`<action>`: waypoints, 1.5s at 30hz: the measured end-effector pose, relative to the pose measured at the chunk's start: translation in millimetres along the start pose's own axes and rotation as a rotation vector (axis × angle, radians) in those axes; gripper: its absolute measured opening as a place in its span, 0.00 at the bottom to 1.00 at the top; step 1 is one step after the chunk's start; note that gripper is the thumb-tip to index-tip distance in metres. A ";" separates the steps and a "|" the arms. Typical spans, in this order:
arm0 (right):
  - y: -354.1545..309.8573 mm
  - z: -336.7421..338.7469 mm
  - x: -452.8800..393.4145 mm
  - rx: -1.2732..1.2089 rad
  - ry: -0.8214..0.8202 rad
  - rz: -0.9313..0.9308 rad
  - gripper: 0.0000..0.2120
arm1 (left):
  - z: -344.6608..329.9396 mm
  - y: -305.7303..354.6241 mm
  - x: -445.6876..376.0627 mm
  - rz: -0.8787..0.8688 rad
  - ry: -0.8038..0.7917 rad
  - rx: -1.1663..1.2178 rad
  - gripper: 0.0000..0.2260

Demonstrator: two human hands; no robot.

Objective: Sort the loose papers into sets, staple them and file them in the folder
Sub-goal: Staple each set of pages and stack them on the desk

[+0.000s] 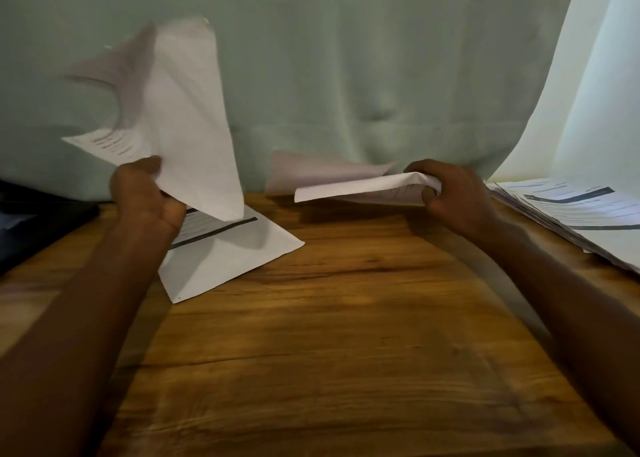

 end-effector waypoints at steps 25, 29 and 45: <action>14.1 -0.2 -7.7 -0.933 -0.001 -0.472 0.12 | 33.2 -40.5 -10.8 0.298 -0.059 -0.577 0.19; 15.4 -6.4 -3.6 -0.899 -0.056 -0.482 0.11 | 37.5 -23.3 -22.9 0.228 0.009 -0.477 0.15; 15.5 -19.5 2.2 -0.802 -0.180 -0.496 0.13 | 34.9 -7.5 -25.0 0.038 -0.066 -0.159 0.21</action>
Point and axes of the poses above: each hand's wrist, its own x-axis away from the middle knuckle, its own z-axis out of the back of the hand, y = z × x, the point moved 4 cm from there along -x, towards the middle knuckle, and after that the axes turned 3 degrees about x, right-handed, at the moved point
